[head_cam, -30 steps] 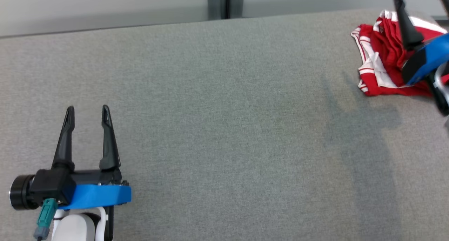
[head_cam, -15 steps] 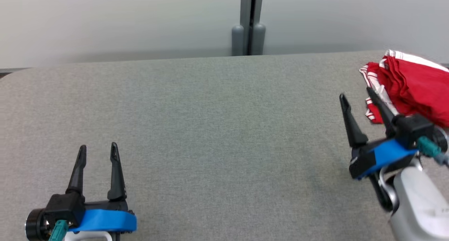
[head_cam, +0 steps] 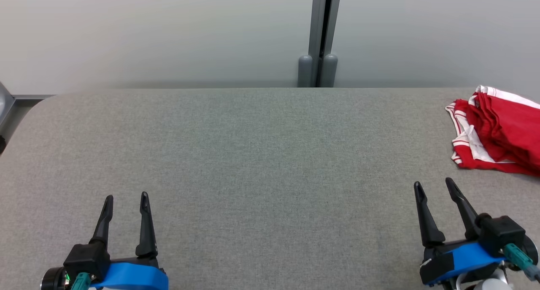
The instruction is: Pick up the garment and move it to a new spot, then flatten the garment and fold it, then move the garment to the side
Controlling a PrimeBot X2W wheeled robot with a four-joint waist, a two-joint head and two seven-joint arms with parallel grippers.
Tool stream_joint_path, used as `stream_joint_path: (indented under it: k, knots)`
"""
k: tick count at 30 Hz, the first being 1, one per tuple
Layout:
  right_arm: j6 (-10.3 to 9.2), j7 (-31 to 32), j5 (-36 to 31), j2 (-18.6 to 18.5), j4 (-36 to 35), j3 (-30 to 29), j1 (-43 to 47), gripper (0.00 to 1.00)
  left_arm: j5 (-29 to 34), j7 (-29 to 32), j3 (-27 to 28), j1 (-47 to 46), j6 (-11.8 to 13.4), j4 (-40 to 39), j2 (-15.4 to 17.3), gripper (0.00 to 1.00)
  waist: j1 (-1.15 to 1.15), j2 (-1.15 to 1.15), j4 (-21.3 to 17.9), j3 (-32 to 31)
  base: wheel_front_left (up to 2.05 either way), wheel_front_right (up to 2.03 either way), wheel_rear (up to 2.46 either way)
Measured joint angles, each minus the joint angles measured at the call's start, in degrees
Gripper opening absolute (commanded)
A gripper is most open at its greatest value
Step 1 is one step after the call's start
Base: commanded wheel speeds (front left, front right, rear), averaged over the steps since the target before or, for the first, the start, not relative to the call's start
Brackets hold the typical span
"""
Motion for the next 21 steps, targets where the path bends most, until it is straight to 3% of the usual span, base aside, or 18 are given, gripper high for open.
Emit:
stream_joint_path:
  k: [8,21]
  knots:
    - [0.0,1.1,-1.9,3.0,-3.9,-2.2,3.5,1.0,0.0,0.0,0.1,0.1,-0.1,1.7,0.0,1.0,0.0,0.01,0.2,-1.2,0.0,0.0,0.0]
    - [0.0,2.8,-2.5,4.1,-5.8,-4.3,4.8,1.0,-0.1,0.0,0.3,0.0,-0.1,3.2,0.2,1.0,0.0,0.01,-0.1,-2.3,0.0,0.0,0.0]
